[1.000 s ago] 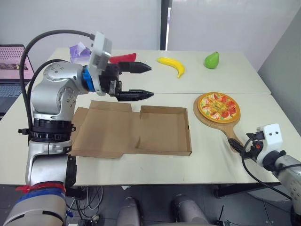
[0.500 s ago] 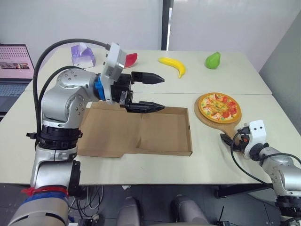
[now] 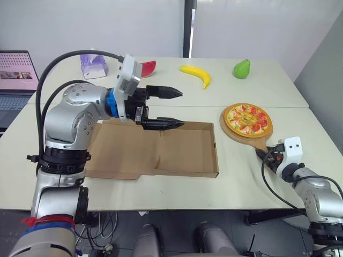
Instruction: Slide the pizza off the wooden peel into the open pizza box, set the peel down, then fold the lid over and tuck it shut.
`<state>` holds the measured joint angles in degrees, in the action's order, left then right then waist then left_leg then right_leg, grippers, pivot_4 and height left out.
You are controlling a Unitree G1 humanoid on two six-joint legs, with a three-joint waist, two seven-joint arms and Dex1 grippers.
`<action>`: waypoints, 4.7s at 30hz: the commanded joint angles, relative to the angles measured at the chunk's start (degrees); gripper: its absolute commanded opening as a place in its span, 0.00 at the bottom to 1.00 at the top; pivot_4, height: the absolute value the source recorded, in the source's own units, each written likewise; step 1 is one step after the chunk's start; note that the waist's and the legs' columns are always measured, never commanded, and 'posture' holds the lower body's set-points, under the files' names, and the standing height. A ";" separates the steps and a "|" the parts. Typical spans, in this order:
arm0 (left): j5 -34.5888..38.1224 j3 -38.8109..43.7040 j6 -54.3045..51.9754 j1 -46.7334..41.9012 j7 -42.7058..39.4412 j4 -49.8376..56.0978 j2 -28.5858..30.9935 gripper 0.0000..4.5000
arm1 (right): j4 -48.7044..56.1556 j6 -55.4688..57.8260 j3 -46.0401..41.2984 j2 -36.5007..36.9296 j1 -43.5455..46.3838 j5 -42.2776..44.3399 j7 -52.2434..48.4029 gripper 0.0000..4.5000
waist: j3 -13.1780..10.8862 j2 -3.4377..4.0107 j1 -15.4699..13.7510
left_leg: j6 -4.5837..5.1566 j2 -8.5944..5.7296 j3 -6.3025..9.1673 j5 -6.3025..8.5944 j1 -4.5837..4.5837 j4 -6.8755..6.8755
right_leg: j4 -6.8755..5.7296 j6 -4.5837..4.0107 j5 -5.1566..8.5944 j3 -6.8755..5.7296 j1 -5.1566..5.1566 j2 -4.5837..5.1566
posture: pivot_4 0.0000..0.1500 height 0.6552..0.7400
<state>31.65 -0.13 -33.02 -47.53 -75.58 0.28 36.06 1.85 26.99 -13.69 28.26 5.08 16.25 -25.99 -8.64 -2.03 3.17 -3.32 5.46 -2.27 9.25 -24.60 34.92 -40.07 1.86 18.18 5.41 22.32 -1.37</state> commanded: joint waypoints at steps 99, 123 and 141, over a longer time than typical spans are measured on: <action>4.68 -1.70 -2.91 -4.68 -3.32 -0.26 1.89 1.00 | 27.23 21.83 -17.14 2.65 -10.36 6.83 5.41 0.91 | -0.94 0.85 -0.27 | 0.00 -0.13 0.24 0.00 -0.15 0.01 | 0.10 0.25 0.17 0.08 0.01 -0.06 | 1.00 1.00; 38.49 66.19 -42.93 48.47 55.57 17.39 -3.77 1.00 | 18.68 15.24 21.73 -0.36 40.19 15.26 -18.43 0.99 | -1.20 -0.31 -0.16 | -0.10 0.00 0.42 0.05 -0.20 -0.04 | 0.10 -0.11 0.09 -0.29 0.00 0.21 | 1.00 1.00; 44.54 52.57 -29.04 58.61 62.50 14.59 -11.15 1.00 | 20.93 15.86 23.82 -3.91 40.42 13.45 -16.96 0.99 | -0.98 -0.66 -1.27 | -0.16 0.01 0.29 0.07 -0.15 -0.09 | 0.12 -0.37 0.22 -0.29 0.01 0.47 | 1.00 1.00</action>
<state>76.15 53.23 -63.99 11.29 -13.58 14.96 24.95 20.31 42.93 11.35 23.99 45.01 29.27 -43.37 -9.62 -2.70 1.91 -3.48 5.49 -1.99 9.32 -24.75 34.83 -39.95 1.49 18.39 5.12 22.34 -0.90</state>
